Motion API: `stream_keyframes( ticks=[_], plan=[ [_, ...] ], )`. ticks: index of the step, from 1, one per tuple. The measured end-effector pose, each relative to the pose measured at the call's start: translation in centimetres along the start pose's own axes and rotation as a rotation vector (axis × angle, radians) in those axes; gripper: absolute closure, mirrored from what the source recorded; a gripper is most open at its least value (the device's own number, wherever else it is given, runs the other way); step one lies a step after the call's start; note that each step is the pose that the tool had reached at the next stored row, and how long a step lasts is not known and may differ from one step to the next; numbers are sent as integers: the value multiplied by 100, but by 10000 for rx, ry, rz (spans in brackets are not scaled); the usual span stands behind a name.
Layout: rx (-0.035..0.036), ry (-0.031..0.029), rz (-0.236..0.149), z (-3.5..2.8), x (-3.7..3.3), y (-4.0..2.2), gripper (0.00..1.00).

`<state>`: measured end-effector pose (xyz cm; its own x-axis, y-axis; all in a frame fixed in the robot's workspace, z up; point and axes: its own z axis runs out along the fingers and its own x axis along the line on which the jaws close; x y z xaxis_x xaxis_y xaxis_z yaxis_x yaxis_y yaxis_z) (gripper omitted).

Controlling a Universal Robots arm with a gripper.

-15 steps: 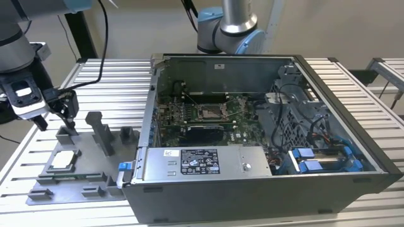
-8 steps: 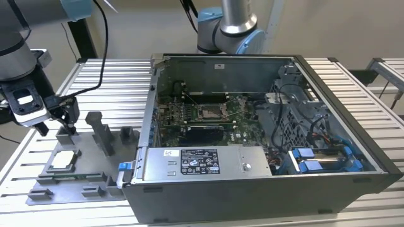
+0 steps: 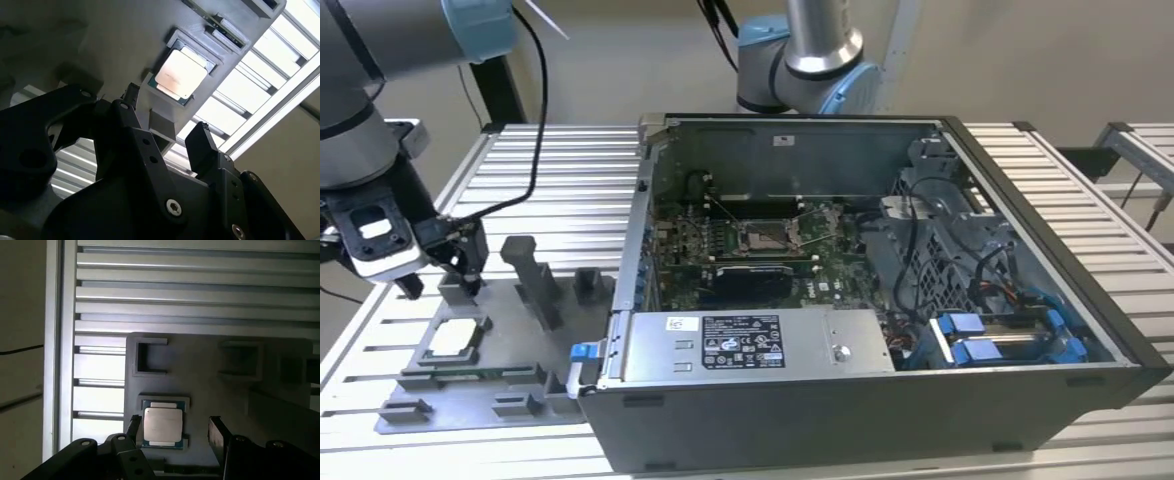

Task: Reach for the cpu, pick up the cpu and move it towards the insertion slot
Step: 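Pick up the cpu and move it towards the insertion slot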

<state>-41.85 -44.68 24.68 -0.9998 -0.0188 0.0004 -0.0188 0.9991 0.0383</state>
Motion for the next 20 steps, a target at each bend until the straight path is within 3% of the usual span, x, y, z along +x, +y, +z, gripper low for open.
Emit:
stream_keyframes(
  ticks=[20],
  plan=[
    [0, 1, -1, 294, 60, -83, 0]
  ],
)
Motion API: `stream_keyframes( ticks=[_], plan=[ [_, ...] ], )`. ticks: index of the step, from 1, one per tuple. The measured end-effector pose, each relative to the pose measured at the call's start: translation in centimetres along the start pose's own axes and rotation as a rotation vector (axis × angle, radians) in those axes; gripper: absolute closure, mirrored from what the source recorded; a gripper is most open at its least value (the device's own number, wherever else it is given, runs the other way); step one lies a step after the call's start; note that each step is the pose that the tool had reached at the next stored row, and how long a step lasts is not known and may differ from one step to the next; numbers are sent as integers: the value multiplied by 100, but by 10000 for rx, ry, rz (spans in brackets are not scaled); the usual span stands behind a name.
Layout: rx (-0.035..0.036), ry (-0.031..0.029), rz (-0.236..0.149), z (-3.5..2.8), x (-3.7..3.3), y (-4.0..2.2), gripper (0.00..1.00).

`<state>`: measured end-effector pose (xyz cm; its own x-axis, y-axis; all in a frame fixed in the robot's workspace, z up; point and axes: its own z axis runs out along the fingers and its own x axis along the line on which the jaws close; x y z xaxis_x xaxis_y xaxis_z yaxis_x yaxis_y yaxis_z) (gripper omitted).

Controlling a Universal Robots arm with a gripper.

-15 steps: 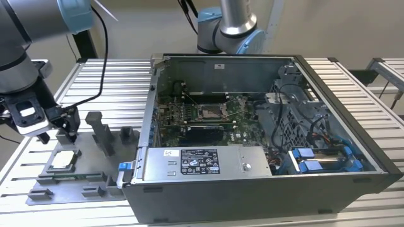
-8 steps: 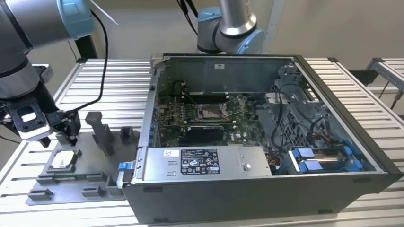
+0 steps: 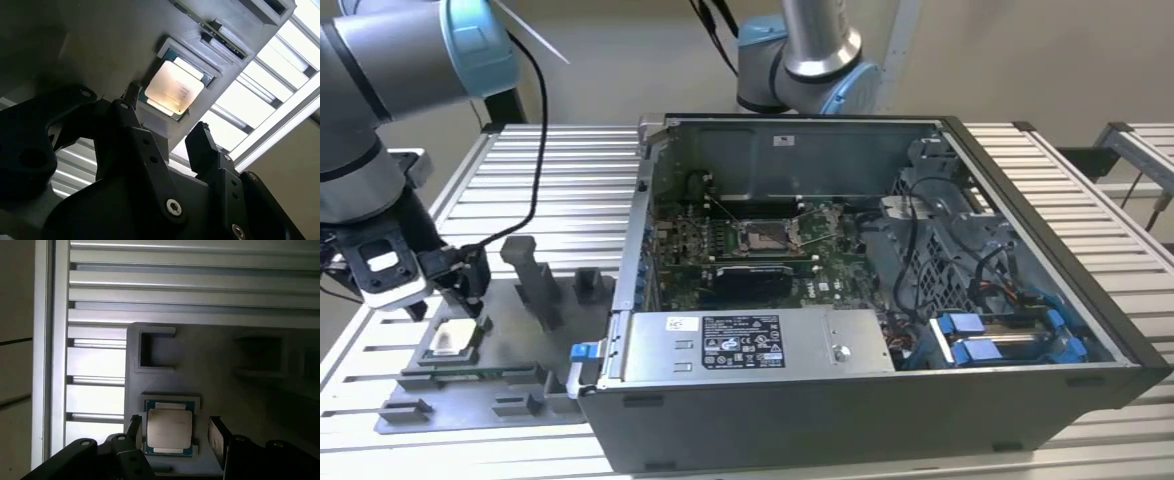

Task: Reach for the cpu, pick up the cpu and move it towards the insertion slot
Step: 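Pick up the cpu and move it towards the insertion slot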

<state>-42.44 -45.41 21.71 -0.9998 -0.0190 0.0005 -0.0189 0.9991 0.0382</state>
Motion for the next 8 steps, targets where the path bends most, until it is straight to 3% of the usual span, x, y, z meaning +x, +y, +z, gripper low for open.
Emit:
stream_keyframes(
  ticks=[8],
  plan=[
    [-1, -1, 0, 126, 12, -79, 0]
  ],
)
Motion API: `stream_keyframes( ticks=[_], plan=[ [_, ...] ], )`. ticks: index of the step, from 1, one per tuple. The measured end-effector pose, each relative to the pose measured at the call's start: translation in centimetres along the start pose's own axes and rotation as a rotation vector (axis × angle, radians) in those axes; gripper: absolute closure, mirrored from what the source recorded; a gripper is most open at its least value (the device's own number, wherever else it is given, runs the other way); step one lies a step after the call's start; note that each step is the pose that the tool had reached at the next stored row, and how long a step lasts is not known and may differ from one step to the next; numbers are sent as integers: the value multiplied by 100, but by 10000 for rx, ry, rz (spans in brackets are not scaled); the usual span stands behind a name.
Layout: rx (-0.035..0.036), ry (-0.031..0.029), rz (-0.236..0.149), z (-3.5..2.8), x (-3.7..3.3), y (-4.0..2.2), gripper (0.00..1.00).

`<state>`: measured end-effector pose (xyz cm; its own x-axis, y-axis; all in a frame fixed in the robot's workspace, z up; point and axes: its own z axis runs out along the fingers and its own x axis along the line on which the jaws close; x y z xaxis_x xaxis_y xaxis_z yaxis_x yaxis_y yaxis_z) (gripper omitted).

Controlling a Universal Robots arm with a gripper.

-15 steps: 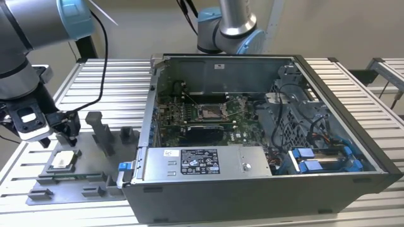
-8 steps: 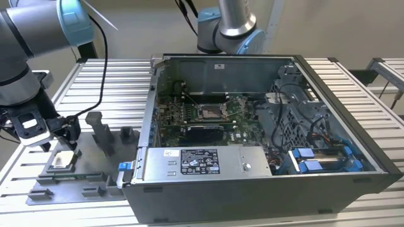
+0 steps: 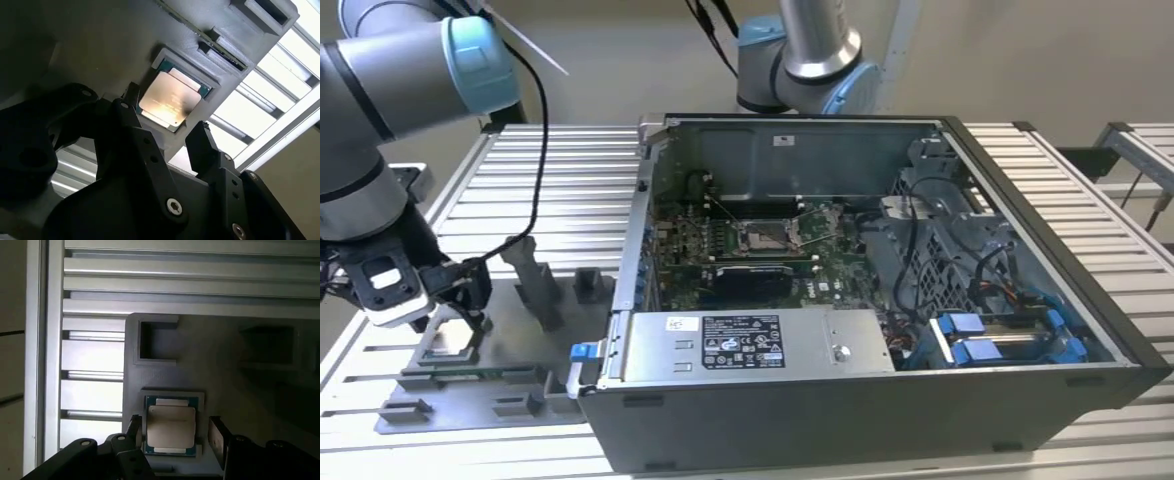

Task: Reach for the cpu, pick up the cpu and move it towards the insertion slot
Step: 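Pick up the cpu and move it towards the insertion slot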

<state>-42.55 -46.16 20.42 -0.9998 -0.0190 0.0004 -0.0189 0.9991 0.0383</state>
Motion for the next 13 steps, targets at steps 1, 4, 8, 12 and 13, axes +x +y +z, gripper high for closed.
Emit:
stream_keyframes(
  ticks=[1, 4, 8, 12, 13],
  plan=[
    [0, 0, 1, 13, 2, -14, 0],
    [0, 0, 0, 46, 7, -46, 0],
    [0, 0, 1, 83, 12, -51, 0],
    [0, -1, 0, 109, 19, -52, 0],
    [-1, -1, 0, 116, 20, -52, 0]
  ],
)
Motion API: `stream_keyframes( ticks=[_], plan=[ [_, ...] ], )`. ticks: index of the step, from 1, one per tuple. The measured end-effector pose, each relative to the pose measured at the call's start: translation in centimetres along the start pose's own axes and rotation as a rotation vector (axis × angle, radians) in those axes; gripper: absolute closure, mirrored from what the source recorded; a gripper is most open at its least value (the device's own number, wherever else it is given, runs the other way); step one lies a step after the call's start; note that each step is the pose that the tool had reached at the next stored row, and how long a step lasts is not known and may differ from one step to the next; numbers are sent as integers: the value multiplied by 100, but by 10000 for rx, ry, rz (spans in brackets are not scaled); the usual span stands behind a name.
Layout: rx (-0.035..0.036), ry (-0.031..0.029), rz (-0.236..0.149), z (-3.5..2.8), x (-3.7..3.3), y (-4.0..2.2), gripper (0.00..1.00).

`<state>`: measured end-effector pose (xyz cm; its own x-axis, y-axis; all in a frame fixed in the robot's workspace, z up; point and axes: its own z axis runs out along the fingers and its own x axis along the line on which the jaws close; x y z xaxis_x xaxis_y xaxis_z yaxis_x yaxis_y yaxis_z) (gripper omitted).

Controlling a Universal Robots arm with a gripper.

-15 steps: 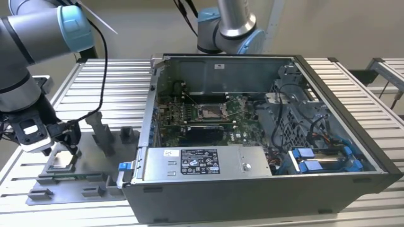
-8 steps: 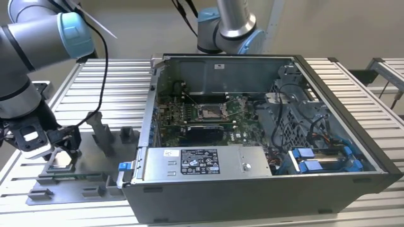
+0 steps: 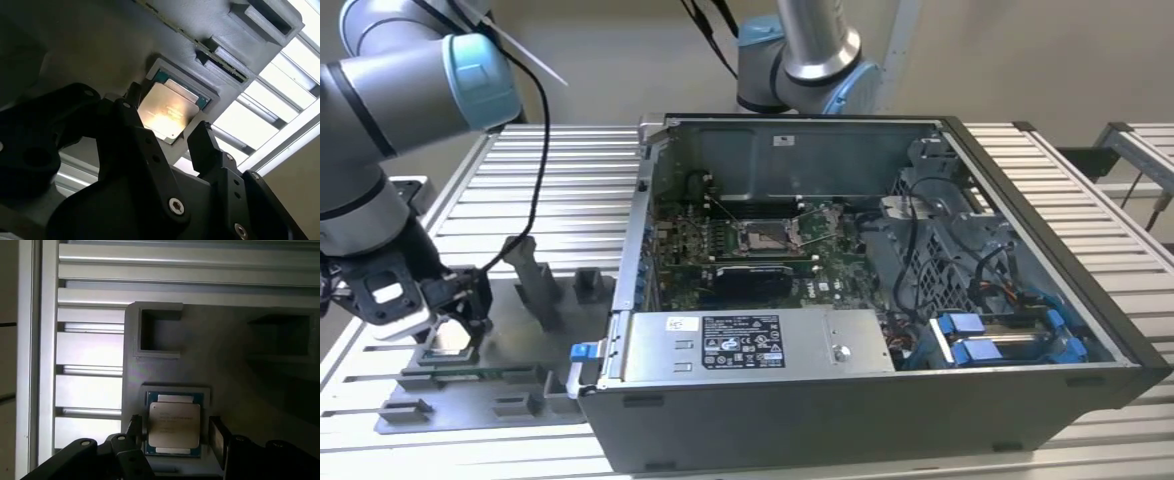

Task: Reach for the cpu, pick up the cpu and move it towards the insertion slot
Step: 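Pick up the cpu and move it towards the insertion slot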

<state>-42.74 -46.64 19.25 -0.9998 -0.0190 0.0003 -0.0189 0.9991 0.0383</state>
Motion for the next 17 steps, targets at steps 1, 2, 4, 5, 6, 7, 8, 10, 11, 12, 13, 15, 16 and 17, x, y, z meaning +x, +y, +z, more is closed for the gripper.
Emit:
stream_keyframes(
  ticks=[1, 2, 4, 5, 6, 7, 8, 10, 11, 12, 13, 15, 16, 17],
  plan=[
    [0, 0, -1, 7, 0, 0, 0],
    [0, 0, 0, 14, 1, -1, 0],
    [0, 1, 1, 29, 1, -1, 0],
    [1, 1, 1, 36, 2, -1, 0],
    [0, 1, 0, 45, 2, -2, 0],
    [1, 1, 1, 49, 2, -2, 0],
    [1, 2, 0, 49, 2, -2, 0],
    [1, 2, 0, 49, 2, -2, 0],
    [1, 2, 0, 49, 3, -2, 0],
    [1, 1, -1, 49, 3, -2, 0],
    [0, 1, 0, 50, 4, -2, 0],
    [2, 3, 0, 48, 5, -2, 100],
    [2, 3, 0, 48, 5, -2, 100],
    [2, 2, -1, 49, 5, -2, 100]
  ],
)
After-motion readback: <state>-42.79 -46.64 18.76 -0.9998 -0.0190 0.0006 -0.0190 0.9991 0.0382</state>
